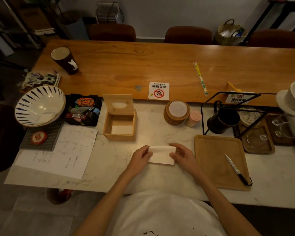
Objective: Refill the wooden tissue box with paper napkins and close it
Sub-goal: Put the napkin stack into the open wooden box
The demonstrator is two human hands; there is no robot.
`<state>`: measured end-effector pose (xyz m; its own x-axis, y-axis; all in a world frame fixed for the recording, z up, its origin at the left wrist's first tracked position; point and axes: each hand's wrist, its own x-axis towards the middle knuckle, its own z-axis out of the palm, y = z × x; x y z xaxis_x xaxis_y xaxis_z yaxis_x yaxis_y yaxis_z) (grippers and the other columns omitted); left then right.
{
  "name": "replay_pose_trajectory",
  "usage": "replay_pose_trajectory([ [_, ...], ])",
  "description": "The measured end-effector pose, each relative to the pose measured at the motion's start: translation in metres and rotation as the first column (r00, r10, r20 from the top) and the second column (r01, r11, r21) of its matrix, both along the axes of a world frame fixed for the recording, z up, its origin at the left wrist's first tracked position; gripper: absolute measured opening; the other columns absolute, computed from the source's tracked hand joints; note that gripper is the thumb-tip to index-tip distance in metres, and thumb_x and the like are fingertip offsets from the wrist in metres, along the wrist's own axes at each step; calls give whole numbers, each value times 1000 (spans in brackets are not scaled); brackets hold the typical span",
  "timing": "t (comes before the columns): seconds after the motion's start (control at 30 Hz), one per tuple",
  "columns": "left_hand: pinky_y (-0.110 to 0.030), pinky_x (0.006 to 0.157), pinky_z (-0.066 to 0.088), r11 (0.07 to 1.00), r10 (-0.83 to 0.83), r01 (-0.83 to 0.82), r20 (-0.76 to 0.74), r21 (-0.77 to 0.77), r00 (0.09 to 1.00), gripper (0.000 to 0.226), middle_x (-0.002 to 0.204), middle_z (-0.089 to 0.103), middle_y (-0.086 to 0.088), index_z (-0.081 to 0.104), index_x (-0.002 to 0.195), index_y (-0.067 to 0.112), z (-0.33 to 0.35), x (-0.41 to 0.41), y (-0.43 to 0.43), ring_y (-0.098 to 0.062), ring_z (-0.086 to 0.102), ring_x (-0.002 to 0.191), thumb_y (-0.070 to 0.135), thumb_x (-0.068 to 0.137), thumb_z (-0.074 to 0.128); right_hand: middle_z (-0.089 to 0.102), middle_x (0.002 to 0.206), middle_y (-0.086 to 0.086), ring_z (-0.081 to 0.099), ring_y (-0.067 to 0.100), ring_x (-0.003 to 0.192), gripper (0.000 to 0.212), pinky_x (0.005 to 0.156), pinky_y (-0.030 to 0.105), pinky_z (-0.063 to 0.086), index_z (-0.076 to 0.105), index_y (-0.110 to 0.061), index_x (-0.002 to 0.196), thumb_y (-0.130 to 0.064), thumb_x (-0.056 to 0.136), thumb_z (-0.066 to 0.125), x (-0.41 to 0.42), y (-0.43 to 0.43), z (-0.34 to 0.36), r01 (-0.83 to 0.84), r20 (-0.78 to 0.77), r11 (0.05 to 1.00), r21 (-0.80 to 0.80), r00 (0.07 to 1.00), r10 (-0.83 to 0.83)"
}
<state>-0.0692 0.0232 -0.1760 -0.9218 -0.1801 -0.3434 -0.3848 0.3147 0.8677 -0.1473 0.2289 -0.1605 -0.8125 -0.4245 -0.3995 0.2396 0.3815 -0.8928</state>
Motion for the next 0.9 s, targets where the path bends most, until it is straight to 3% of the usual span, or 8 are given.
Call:
replay_pose_trajectory([
  [0.17,-6,79,42,987,-121,104,-136,-126,983,22,102,67,8,67,116,11,25,14,-12,-1,60,91,12,97,56,69,113,-12,61,7,102,29,87,23,47,67,-29,118,-25,89,67,-4,-6,12,-267,-365,906,328,849,382],
  [0.37,-8,85,45,991,-70,56,-121,-119,990,25,108,64,13,64,121,19,53,31,-42,5,58,95,22,97,57,70,110,-12,65,11,97,25,77,21,44,68,-28,114,-37,93,58,13,-39,18,-280,-427,869,407,783,452],
  [0.47,-15,76,47,924,327,-361,-232,-124,916,12,99,56,7,57,110,21,62,30,-74,-4,56,88,21,100,51,73,104,-2,68,20,98,24,75,27,52,68,-26,104,-33,82,74,5,-61,28,22,31,1000,-15,999,-22],
  [0.57,-14,80,45,838,542,-546,-120,-6,832,26,106,47,7,44,128,21,62,17,-127,-1,52,90,19,102,45,68,121,8,66,25,109,48,80,35,58,58,-18,125,-28,80,74,-10,-99,51,280,409,914,-294,901,-145],
  [0.63,-20,90,46,907,417,-418,26,44,909,37,115,47,1,39,140,19,56,1,-159,-10,53,101,22,103,41,64,124,3,64,22,111,44,84,33,57,50,-19,132,-15,91,63,-25,-139,73,127,278,969,-213,958,-64],
  [0.7,-28,92,47,963,250,-261,128,73,960,43,119,49,-5,35,146,16,54,-15,-179,-17,54,105,19,103,41,63,118,-1,63,19,108,35,79,25,54,48,-21,129,-14,96,57,-45,-182,94,-158,-65,983,91,984,164],
  [0.8,-24,79,43,989,89,-108,171,102,981,53,115,45,-11,30,147,14,49,-32,-195,-17,50,95,4,98,46,65,112,6,62,26,99,33,76,34,50,46,-25,127,-15,95,51,-69,-234,116,-391,-196,626,675,722,663],
  [0.9,-30,75,47,990,-18,-15,224,141,974,63,108,45,-11,25,147,18,47,-41,-206,-19,51,91,0,93,51,64,118,8,64,28,103,47,77,36,50,39,-23,135,-9,92,53,-74,-271,126,-366,-31,277,889,553,833],
])
